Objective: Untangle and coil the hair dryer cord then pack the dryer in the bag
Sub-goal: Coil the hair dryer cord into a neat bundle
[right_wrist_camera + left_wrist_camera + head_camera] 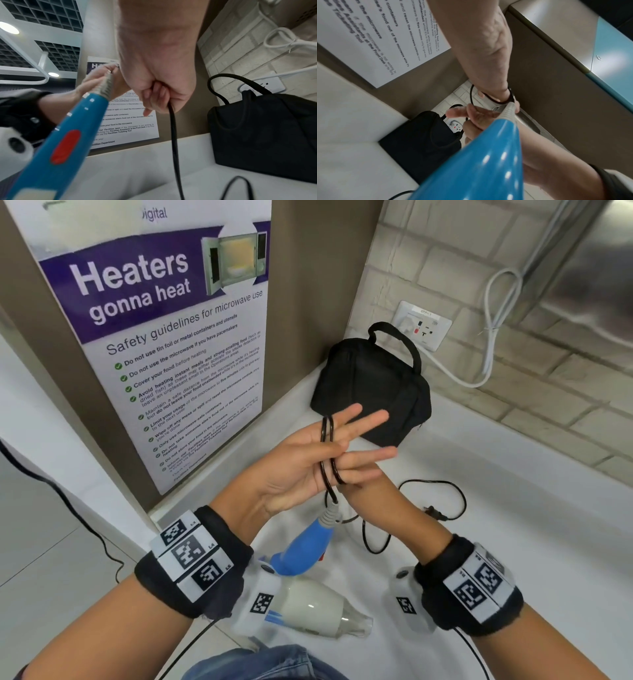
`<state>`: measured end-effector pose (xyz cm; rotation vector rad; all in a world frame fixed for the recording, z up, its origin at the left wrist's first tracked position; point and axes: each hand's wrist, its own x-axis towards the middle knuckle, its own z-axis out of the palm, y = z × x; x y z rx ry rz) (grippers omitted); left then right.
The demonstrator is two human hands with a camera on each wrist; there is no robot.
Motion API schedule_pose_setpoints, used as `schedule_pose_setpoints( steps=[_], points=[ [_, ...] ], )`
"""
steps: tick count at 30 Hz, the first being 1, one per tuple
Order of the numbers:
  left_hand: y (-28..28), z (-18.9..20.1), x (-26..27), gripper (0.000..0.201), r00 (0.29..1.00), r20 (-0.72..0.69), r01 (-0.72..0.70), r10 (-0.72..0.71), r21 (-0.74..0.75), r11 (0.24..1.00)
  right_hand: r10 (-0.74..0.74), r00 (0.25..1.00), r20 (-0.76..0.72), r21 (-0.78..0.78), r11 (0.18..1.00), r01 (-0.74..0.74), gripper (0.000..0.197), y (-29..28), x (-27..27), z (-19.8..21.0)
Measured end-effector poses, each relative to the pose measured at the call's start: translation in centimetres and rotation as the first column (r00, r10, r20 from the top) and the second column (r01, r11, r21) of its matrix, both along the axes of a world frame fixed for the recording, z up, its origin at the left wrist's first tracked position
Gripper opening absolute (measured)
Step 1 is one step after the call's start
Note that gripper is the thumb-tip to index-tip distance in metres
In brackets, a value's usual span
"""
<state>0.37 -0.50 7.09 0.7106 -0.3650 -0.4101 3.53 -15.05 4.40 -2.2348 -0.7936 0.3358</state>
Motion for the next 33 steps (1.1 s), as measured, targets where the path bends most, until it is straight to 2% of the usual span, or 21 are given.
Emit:
schedule_pose_setpoints(
  steps=[3,5,8,11,15,19,22,24,29,33],
  points=[
    [0.3,-0.4,0.5,0.054,0.993,-0.043,-0.114,0.113,-0.016,0.993,-0.008,1.000,-0.002,-0.147,0.989,0.007,0.026,-0.4,-1.1,0.9],
    [0.4,-0.7,0.8,0.054,0.975,-0.088,-0.202,0.202,0.008,0.979,0.016,0.999,0.040,-0.139,0.990,-0.011,0.020,-0.6,-2.2,1.1],
    [0.7,-0.9,1.3,0.055,0.932,-0.132,-0.329,0.338,0.087,0.940,0.036,0.989,0.143,-0.192,0.981,-0.008,0.022,-1.4,-3.3,1.0],
    [1.2,-1.0,1.5,0.053,0.910,-0.119,-0.370,0.398,0.200,0.907,0.016,0.969,0.245,-0.258,0.965,0.049,0.016,-2.4,-3.4,1.3],
    [1.0,-0.7,1.3,0.044,0.924,-0.048,-0.341,0.380,0.349,0.873,-0.013,0.918,0.397,-0.232,0.966,0.114,0.012,-2.8,-3.6,3.3],
    [0.3,-0.4,1.0,0.034,0.944,0.030,-0.304,0.330,0.470,0.829,-0.070,0.838,0.542,-0.112,0.982,0.154,0.012,-2.5,-2.2,6.3],
    [0.1,-0.2,0.5,0.030,0.971,0.059,-0.227,0.230,0.506,0.832,-0.092,0.789,0.608,-0.070,0.983,0.168,0.012,-2.0,-0.9,7.8],
    [0.1,-0.2,0.2,0.032,0.988,0.045,-0.151,0.147,0.481,0.864,-0.128,0.800,0.587,-0.019,0.985,0.172,0.013,-1.4,0.2,8.5],
    [0.3,0.1,-0.5,0.035,0.999,0.019,-0.044,0.040,0.362,0.931,-0.187,0.885,0.427,0.134,0.981,0.143,0.014,-0.6,2.4,9.4],
    [0.5,0.3,-0.5,0.031,0.991,-0.060,-0.091,0.118,0.336,0.937,-0.158,0.921,0.357,0.160,0.981,0.106,0.016,-0.5,2.8,8.7]
  ],
)
